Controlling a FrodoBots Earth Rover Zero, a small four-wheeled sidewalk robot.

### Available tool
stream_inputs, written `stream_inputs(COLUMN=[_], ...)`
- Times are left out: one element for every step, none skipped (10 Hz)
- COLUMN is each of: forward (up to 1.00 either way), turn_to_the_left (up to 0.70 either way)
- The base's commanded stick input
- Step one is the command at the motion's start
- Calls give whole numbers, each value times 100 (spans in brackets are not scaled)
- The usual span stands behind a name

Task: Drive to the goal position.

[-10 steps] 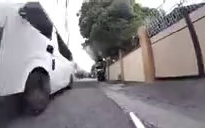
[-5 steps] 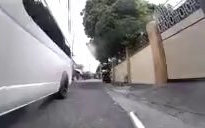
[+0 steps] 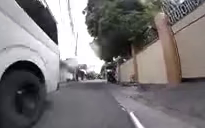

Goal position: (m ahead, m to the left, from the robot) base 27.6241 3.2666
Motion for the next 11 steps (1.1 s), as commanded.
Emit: stream_inputs(forward=[85, 85, 85, 85, 85, 85, 85, 85, 85, 85, 85], turn_to_the_left=[0, 0, 0, 0, 0, 0, 0, 0, 0, 0, 0])
